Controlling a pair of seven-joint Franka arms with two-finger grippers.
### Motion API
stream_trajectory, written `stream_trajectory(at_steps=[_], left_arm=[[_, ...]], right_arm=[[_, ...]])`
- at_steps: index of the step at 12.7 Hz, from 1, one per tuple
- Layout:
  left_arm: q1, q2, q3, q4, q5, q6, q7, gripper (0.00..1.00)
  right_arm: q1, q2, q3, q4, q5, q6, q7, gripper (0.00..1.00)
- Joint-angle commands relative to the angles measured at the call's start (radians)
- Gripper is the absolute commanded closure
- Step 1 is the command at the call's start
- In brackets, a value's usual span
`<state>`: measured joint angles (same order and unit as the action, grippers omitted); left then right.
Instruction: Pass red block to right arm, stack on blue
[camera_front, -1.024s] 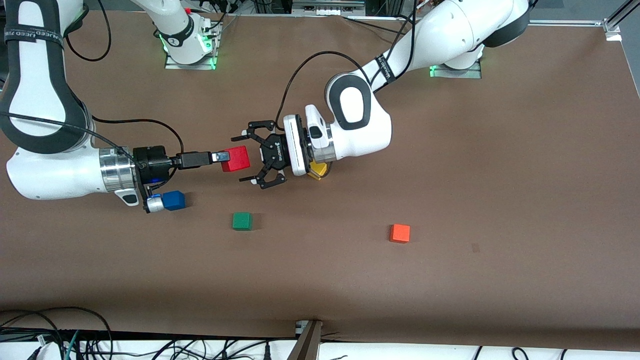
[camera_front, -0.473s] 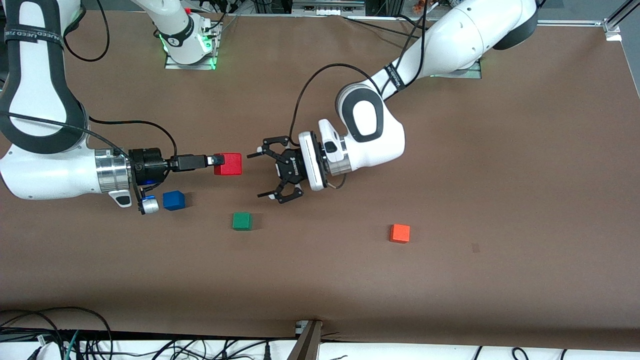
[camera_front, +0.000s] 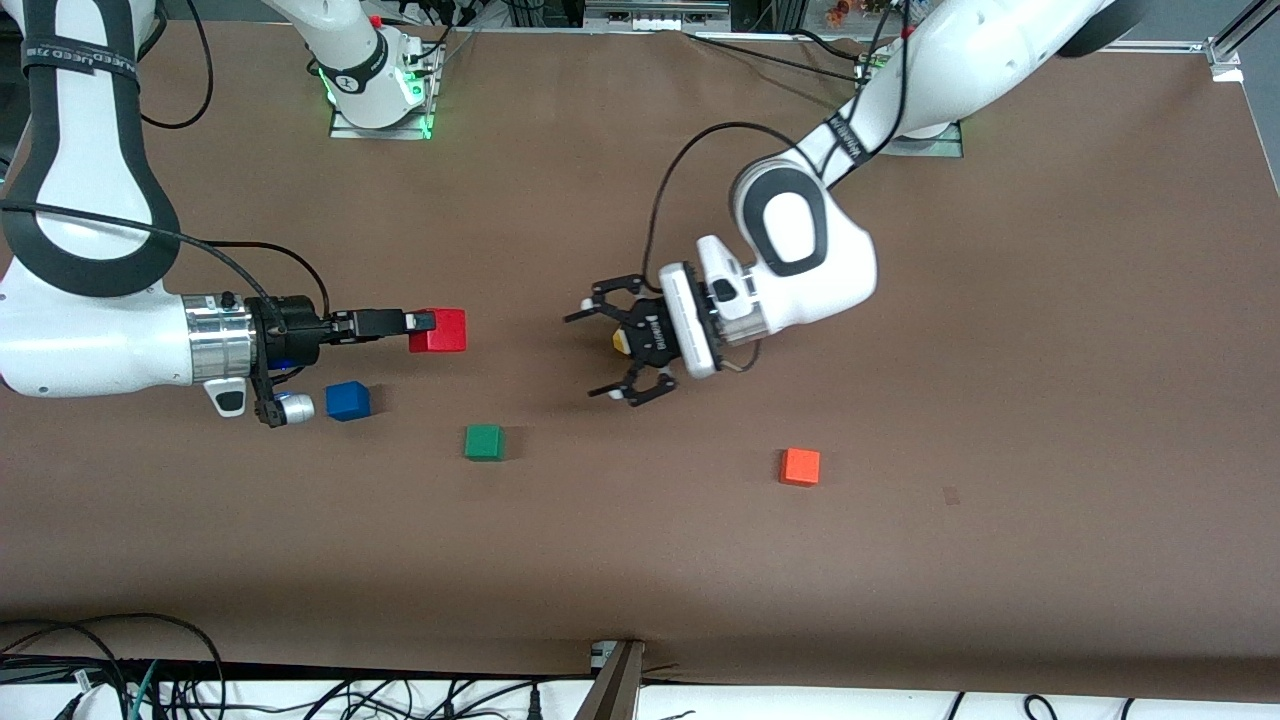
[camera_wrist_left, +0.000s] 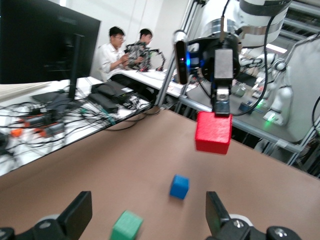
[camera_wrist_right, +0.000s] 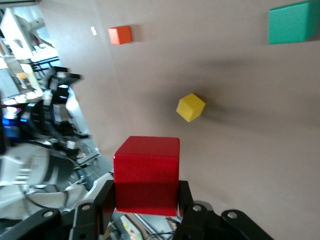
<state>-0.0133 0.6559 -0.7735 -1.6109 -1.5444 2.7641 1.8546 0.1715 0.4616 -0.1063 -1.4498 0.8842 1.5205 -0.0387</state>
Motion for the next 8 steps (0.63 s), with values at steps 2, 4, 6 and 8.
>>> stream_trajectory(at_steps=[2, 4, 6, 8], left_arm=[[0.177, -0.188, -0.001, -0.22, -0.022, -0.131, 0.003, 0.0], [0.272, -0.179, 0.025, -0.216, 0.225, -0.243, 0.002, 0.0], [0.363, -0.156, 0.068, -0.131, 0.537, -0.415, -0.093, 0.0], [0.372, -0.148, 0.17, 0.038, 0.851, -0.687, -0.292, 0.0]], right_arm=[[-0.006, -0.009, 0.0, 0.012, -0.146, -0.01, -0.043, 1.0], [-0.004, -0.009, -0.004, 0.012, -0.268, 0.003, -0.043, 1.0], [0.0, -0.009, -0.001, 0.012, -0.394, 0.042, -0.043, 1.0], [0.013, -0.008, 0.0, 0.011, -0.496, 0.09, -0.043, 1.0]])
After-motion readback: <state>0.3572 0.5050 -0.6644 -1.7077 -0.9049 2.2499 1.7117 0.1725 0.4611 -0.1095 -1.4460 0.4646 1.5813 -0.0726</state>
